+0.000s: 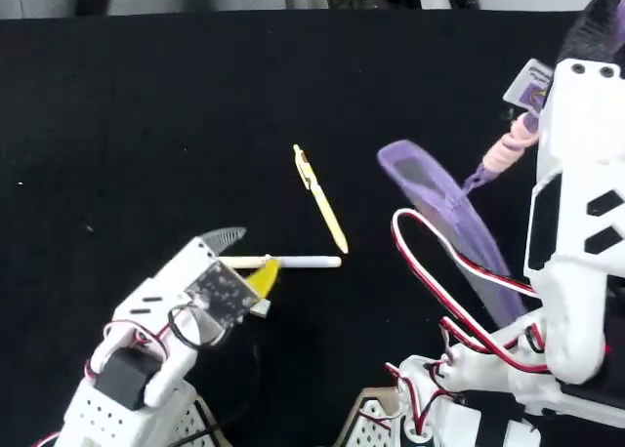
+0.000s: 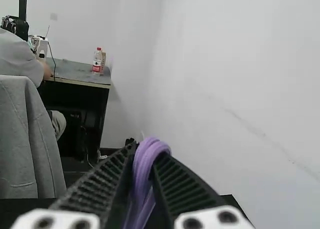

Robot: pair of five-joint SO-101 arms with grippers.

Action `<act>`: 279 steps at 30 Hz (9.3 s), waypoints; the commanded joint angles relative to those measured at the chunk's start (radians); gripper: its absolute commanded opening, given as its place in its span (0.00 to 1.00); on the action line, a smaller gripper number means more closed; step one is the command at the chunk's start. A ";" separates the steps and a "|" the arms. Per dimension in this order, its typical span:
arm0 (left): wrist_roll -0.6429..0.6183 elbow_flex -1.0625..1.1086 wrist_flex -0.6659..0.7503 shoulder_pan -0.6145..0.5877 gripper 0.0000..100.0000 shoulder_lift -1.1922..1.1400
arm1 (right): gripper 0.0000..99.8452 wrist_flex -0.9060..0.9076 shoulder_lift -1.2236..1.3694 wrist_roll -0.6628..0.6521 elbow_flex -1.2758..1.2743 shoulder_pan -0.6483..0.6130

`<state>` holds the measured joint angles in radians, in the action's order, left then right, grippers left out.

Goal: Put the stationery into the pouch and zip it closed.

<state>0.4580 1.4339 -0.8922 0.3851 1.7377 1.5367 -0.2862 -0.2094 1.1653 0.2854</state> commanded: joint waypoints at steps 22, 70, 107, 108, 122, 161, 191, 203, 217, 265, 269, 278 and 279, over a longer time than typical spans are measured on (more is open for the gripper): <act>0.118 -0.972 0.170 0.133 0.25 -1.728 | 0.01 0.000 -0.010 -0.006 0.028 0.020; -0.720 -1.262 0.180 -0.259 0.03 -1.143 | 0.01 0.018 -0.019 0.098 0.030 -0.031; -1.224 -0.751 1.069 0.053 0.03 -1.088 | 0.01 0.078 -0.099 0.035 0.041 -0.091; -1.224 -0.746 1.066 0.039 0.03 -1.045 | 0.01 0.078 -0.099 0.035 0.041 -0.091; -1.079 -0.734 1.048 0.156 0.03 -0.787 | 0.01 0.081 -0.099 0.035 0.041 -0.095; -0.954 -0.874 0.763 0.328 0.14 -1.183 | 0.01 0.077 -0.099 0.035 0.041 -0.087; -1.057 -1.383 0.063 -0.159 0.14 -1.890 | 0.01 0.075 -0.099 -0.008 0.041 -0.043; -1.137 -1.779 0.063 -0.033 0.14 -2.309 | 0.01 0.074 -0.099 -0.006 0.041 -0.011; -1.174 -1.868 -0.032 -0.031 0.13 -2.457 | 0.01 0.068 -0.099 -0.006 0.041 -0.012; -1.211 -1.580 -0.137 0.232 0.03 -1.129 | 0.01 0.071 -0.097 -0.006 0.039 -0.012; -1.263 -1.188 0.245 0.308 0.03 -0.850 | 0.01 0.072 -0.099 -0.008 0.039 -0.009; -1.103 -0.636 0.934 0.357 0.03 -0.600 | 0.01 0.072 -0.099 -0.006 0.039 -0.011; -1.103 -0.636 0.936 0.357 0.03 -0.609 | 0.01 0.072 -0.099 -0.006 0.039 -0.011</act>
<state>-0.6636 0.7511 -0.0683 0.7396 1.1208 1.6134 -0.3890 -0.2125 1.1838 0.2593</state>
